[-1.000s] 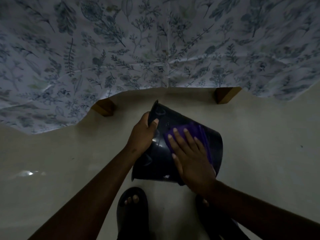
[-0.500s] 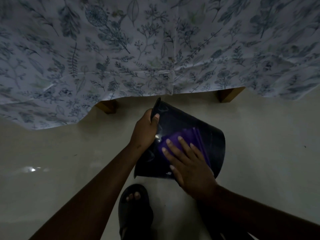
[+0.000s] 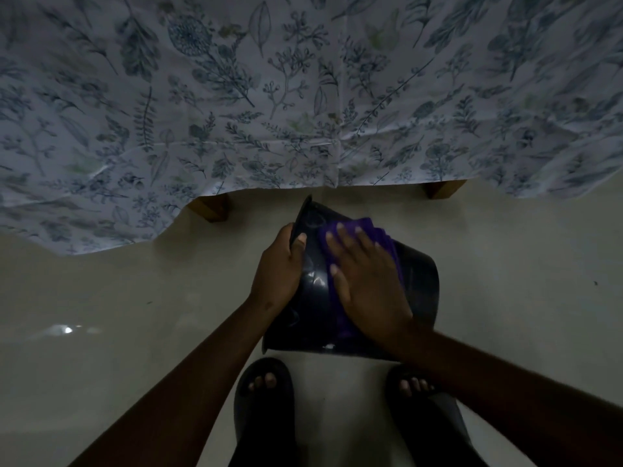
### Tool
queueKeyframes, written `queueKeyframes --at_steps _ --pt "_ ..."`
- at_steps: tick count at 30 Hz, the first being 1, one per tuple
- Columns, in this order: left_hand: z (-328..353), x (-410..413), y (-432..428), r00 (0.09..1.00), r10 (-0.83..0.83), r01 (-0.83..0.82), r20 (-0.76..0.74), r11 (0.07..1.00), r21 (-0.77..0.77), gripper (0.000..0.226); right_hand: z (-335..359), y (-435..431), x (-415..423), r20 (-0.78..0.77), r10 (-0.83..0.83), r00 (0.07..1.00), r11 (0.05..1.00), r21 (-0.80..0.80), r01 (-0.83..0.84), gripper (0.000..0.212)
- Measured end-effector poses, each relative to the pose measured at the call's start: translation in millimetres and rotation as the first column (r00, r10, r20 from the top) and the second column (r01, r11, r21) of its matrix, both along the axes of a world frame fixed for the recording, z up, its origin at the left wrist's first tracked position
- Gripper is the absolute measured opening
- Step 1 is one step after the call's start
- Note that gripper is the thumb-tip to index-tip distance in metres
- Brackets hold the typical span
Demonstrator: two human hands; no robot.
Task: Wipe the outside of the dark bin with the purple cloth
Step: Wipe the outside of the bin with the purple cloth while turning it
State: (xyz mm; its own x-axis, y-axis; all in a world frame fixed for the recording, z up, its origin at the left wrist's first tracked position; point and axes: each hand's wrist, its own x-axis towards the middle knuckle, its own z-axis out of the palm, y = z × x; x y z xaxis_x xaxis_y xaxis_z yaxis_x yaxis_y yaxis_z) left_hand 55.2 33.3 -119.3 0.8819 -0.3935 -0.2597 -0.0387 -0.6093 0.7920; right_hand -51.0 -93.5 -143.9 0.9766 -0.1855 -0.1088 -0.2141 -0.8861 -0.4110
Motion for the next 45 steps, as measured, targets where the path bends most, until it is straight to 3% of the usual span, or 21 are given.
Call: queueKeyframes --at_steps 4,6,8,11,13,16,24,27,31,35,38,41,45 --pt "2.5 4.9 -5.0 0.999 -0.003 0.002 -0.049 1.000 -0.022 0.032 -12.2 30.8 -56.3 0.002 0.219 0.976 0.960 -0.176 -0.215 0.063" --pt "3.2 4.0 -4.8 0.999 -0.006 0.005 -0.038 1.000 -0.025 0.031 -16.2 28.0 -52.8 0.013 0.244 0.970 0.954 -0.180 -0.238 0.061" --pt "2.1 3.4 -3.1 0.999 -0.022 0.021 -0.038 0.999 -0.028 0.030 -10.3 19.8 -32.3 0.039 0.176 0.984 0.978 -0.117 -0.171 0.058" --pt "0.1 1.4 -0.2 0.999 -0.006 0.004 -0.051 0.999 -0.043 0.028 -0.2 -4.8 15.4 0.055 -0.066 0.996 0.997 0.044 0.064 0.050" --pt "0.4 -0.5 -0.5 1.000 -0.006 0.006 -0.029 1.000 -0.020 0.028 -0.4 -28.8 45.0 -0.010 -0.161 0.987 0.978 0.137 0.161 0.046" --pt "0.6 -0.1 -2.3 1.000 -0.008 0.008 -0.002 1.000 0.013 0.027 -2.0 -46.4 56.4 -0.091 -0.180 0.979 0.957 0.212 0.196 0.046" --pt "-2.6 9.8 -7.7 0.999 0.001 -0.001 -0.038 1.000 -0.003 0.028 -7.0 37.0 -49.3 -0.010 0.096 0.995 0.991 -0.095 -0.097 0.064" --pt "-2.0 10.3 -8.0 0.999 -0.007 0.005 -0.041 0.999 -0.039 0.030 -5.3 25.2 -23.3 0.020 0.050 0.999 0.998 -0.044 -0.049 0.059" --pt "-1.7 10.2 -7.6 0.998 -0.007 0.003 -0.056 0.998 -0.060 0.030 -0.1 -13.6 35.9 0.027 -0.130 0.991 0.989 0.081 0.128 0.053" --pt "-3.7 7.7 -3.4 0.997 0.010 -0.013 -0.081 0.999 -0.036 0.033 -8.7 -51.6 58.1 -0.064 -0.203 0.977 0.958 0.195 0.212 0.044" --pt "-1.1 8.7 -5.3 0.996 0.035 -0.037 -0.076 0.999 -0.015 0.033 -8.2 -40.3 32.6 -0.014 -0.204 0.979 0.975 0.087 0.204 0.048" --pt "-1.3 14.8 -11.0 0.997 0.041 -0.040 -0.066 0.999 0.017 0.032 -2.9 0.6 -11.9 -0.072 -0.091 0.993 0.996 -0.025 0.090 0.060" --pt "0.2 20.1 -16.6 0.999 0.004 -0.002 -0.036 0.999 0.050 0.028 0.4 28.3 -25.2 0.019 0.058 0.998 0.989 -0.139 -0.055 0.064"
